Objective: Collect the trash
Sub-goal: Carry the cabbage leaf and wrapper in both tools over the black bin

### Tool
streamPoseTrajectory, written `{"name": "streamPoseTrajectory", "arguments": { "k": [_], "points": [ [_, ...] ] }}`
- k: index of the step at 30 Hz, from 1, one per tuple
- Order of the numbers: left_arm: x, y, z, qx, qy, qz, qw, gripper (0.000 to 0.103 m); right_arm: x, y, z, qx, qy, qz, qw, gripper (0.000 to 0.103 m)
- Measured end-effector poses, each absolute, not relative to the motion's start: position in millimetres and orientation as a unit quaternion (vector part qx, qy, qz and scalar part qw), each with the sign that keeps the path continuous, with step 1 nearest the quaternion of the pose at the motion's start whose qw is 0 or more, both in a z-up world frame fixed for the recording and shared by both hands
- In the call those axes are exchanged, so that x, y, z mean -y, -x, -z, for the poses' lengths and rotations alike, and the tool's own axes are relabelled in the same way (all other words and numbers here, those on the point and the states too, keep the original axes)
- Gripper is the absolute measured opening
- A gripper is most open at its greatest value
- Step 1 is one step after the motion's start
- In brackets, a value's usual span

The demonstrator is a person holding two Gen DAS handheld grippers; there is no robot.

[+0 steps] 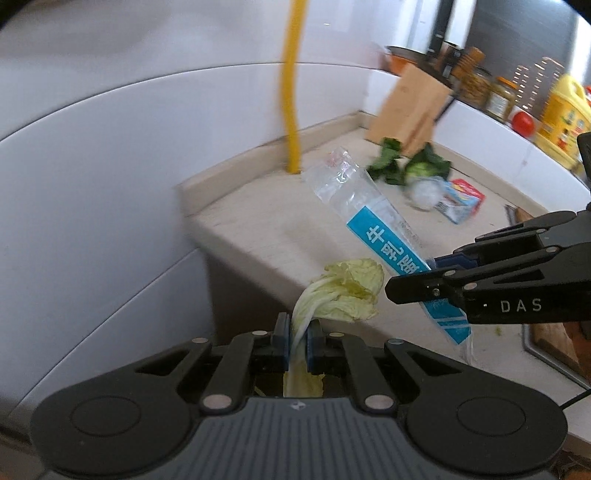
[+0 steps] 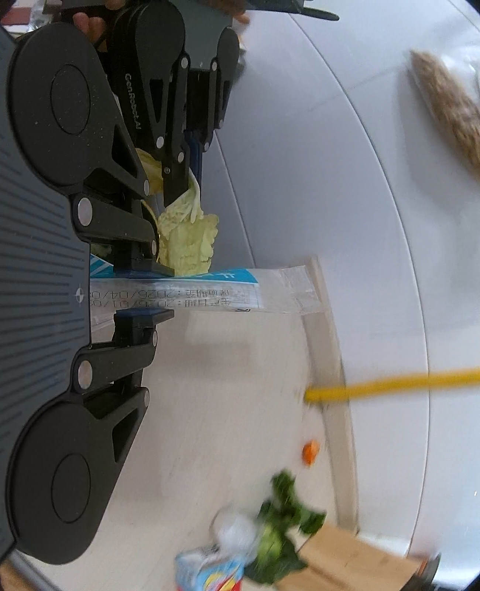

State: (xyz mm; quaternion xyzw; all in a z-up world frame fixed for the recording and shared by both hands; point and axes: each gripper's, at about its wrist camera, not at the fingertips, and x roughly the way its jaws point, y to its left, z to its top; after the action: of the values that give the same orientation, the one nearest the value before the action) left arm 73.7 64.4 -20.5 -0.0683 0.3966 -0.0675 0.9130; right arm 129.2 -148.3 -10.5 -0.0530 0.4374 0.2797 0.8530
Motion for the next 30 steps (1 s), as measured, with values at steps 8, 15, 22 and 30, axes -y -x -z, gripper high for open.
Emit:
{"name": "streamPoseTrajectory", "arguments": {
  "k": [8, 15, 22, 30],
  "points": [
    [-98.0, -51.3, 28.3, -0.397, 0.095, 0.015, 0.913, 0.005, 96.3, -129.9, 17.8, -0.439, 0.069, -0.33, 0.833, 0.02],
    [-120.7, -35.3, 39.4, -0.404, 0.115, -0.026, 0.907, 0.005, 64.8, -124.5, 26.4, -0.445, 0.073, -0.358, 0.817, 0.02],
    [-137.6, -19.7, 53.0, -0.411, 0.137, -0.056, 0.9, 0.005, 42.7, -115.7, 37.8, -0.456, 0.077, -0.37, 0.806, 0.02],
    [-146.1, -12.9, 66.1, -0.414, 0.146, -0.07, 0.896, 0.005, 33.0, -108.9, 52.5, -0.473, 0.079, -0.369, 0.796, 0.02]
  ]
}}
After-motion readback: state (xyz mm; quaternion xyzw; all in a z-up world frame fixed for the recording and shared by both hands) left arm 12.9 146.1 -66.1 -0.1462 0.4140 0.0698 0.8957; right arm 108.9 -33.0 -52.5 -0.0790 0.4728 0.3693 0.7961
